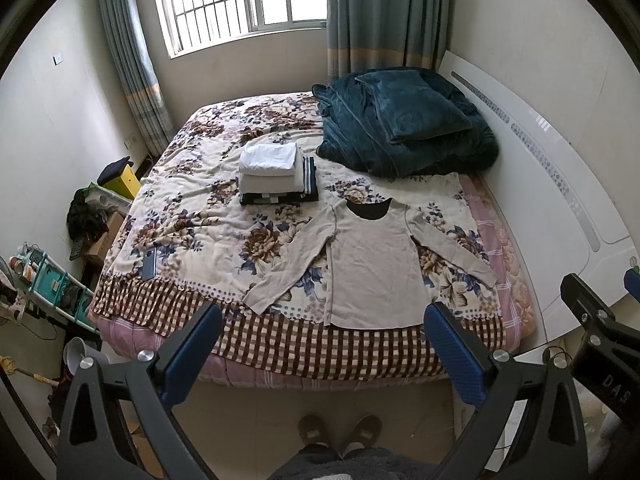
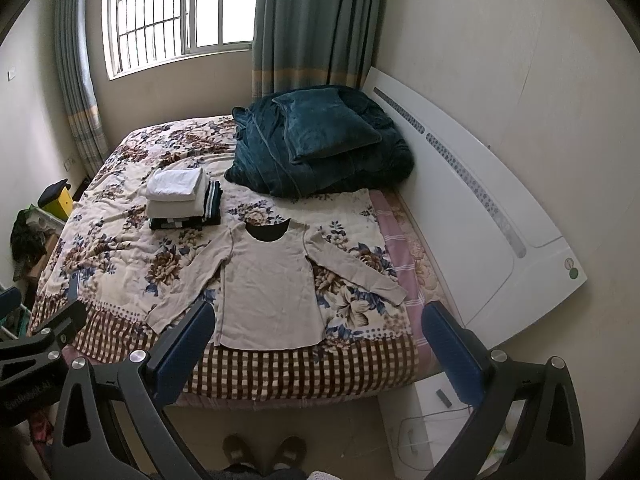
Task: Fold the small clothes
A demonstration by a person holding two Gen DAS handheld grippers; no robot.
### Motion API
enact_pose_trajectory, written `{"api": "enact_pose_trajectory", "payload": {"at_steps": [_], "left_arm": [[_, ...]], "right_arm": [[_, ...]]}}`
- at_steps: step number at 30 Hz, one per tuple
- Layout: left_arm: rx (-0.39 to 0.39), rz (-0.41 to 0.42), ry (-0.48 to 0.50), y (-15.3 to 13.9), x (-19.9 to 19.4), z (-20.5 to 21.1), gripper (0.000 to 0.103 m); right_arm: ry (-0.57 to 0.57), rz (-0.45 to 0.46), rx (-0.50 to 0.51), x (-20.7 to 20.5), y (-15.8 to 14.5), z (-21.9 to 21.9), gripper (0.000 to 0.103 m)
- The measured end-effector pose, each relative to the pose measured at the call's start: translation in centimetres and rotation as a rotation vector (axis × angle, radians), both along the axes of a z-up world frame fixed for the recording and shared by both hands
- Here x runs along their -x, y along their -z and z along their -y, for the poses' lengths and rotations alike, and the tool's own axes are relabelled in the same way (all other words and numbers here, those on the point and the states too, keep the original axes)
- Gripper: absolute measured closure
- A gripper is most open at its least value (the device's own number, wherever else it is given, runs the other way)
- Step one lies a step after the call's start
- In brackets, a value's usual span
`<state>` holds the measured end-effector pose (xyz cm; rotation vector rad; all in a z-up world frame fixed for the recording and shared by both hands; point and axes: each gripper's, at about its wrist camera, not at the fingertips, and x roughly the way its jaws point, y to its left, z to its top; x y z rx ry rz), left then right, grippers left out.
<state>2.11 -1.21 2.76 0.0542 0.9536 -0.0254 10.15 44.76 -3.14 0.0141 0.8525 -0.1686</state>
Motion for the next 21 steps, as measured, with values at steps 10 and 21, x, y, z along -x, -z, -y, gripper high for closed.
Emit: {"api": "enact_pose_trajectory", "payload": {"at_steps": [10,21], "left_arm": [[0.001,0.003,-0.001,0.17,0.42,-0.14,0.0],[0.004,0.01,-0.002,-0.06,0.18,0.07,0.0]], "right_arm": [[-0.001,-0.003,0.002,0.13,0.03,-0.11,0.0],[0.001,-0.008,0.006,0.03,0.39,-0.37,0.0]]}}
